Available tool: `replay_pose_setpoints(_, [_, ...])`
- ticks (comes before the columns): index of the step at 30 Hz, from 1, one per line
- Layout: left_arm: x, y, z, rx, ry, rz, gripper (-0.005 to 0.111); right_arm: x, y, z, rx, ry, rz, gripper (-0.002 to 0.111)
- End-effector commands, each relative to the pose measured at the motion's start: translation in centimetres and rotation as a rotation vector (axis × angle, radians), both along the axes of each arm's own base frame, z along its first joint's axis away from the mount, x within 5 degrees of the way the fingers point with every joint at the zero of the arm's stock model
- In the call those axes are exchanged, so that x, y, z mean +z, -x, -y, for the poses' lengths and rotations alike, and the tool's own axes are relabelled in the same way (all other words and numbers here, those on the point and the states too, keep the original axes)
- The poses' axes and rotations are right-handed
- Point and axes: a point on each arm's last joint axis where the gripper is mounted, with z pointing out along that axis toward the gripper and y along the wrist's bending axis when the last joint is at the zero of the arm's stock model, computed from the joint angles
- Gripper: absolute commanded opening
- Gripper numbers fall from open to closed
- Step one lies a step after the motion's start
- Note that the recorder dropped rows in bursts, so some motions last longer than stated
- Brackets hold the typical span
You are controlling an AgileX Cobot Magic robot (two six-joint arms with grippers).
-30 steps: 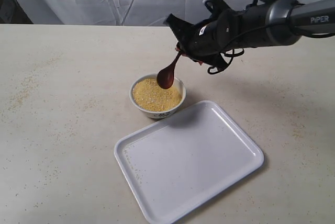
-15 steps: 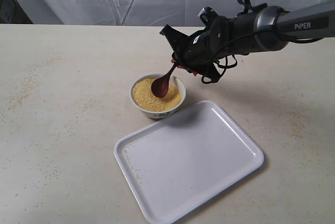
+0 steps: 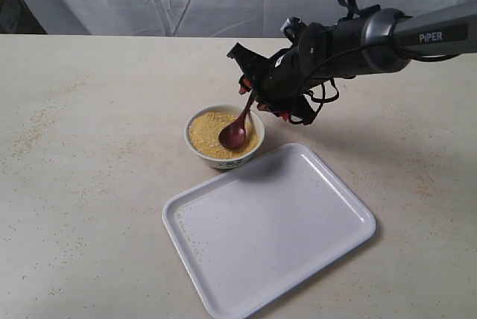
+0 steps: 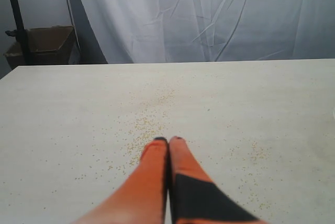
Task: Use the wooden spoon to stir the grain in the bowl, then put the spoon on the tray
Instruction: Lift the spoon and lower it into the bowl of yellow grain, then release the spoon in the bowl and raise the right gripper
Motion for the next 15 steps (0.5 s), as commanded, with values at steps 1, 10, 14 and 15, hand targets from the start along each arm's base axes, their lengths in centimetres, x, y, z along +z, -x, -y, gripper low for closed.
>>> replay_pose_setpoints(1, [-0.1,0.0,0.0,0.001,0.006,0.005,0.0,1.6,0.2,0.1,0.012,-0.005,0.011,0.046])
replay_pose_setpoints(10, [-0.1,0.0,0.0,0.001,0.006,0.005,0.0,7.7,1.8,3.8,0.385,0.42,0.128,0.03])
replay_pose_setpoints(14, [-0.1,0.0,0.0,0.001,0.006,0.005,0.0,10.0,1.7,7.2,0.457,0.601,0.172,0.0])
replay_pose_setpoints(15, [-0.1,0.0,0.0,0.001,0.006,0.005,0.0,10.8,1.7,8.3,0.418,0.583,0.258,-0.001])
